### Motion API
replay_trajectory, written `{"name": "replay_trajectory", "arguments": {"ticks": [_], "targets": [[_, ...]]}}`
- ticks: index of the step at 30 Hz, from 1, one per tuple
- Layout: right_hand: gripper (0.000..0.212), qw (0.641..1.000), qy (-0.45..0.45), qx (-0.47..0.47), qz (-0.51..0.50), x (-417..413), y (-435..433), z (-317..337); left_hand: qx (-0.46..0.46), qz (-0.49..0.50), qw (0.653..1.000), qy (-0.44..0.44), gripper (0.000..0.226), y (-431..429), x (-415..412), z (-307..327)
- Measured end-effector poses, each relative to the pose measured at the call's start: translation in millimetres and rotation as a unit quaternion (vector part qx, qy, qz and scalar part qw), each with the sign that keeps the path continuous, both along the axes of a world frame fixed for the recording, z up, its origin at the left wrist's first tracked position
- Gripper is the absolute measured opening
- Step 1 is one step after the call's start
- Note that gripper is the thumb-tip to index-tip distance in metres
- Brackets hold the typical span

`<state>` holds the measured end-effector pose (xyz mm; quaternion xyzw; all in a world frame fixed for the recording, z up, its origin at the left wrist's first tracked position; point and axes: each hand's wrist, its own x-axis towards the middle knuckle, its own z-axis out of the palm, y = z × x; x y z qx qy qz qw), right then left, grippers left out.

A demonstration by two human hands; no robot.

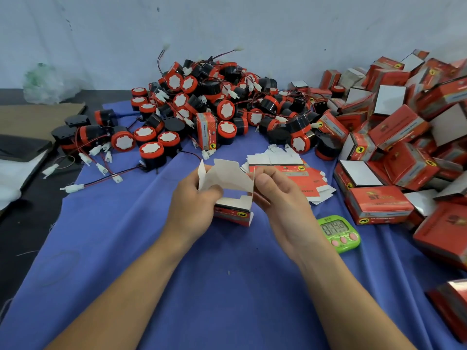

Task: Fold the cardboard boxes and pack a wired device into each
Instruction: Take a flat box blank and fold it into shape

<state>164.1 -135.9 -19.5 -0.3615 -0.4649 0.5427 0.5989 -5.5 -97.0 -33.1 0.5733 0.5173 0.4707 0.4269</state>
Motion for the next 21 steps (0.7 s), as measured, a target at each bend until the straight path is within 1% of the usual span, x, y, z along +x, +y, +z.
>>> {"name": "replay_trajectory", "arguments": {"ticks": [4,7,9,10,13,15,16,18,21], "targets": [[0.019,0.996,-0.083,0.001,-0.039,0,1,-5,0.001,-0.003,1.0,0.006,0.024,-5,4,1],[0.014,0.992,-0.113,-0.004,-0.052,-2,2,-9,0.014,-0.008,1.0,0.004,0.023,-9,7,3],[0.01,0.992,-0.112,-0.004,-0.055,-3,4,-10,0.023,-0.028,0.999,-0.016,0.023,-11,7,3],[0.012,0.992,-0.109,-0.001,-0.057,-3,6,-10,0.023,-0.046,0.998,-0.038,0.026,-12,8,3],[0.024,0.992,-0.105,0.014,-0.073,-1,8,-10,0.018,-0.11,0.985,-0.132,0.034,-19,10,5],[0.027,0.992,-0.093,0.014,-0.083,0,8,-10,-0.011,-0.117,0.976,-0.184,0.035,-20,11,8],[0.028,0.991,-0.092,0.014,-0.092,1,9,-11,-0.028,-0.113,0.975,-0.191,0.037,-19,11,10],[0.029,0.989,-0.097,0.014,-0.109,2,9,-11,-0.042,-0.123,0.977,-0.172,0.039,-16,9,11],[0.026,0.988,-0.097,0.005,-0.119,1,10,-12,-0.027,-0.142,0.976,-0.161,0.028,-13,6,16]]}}
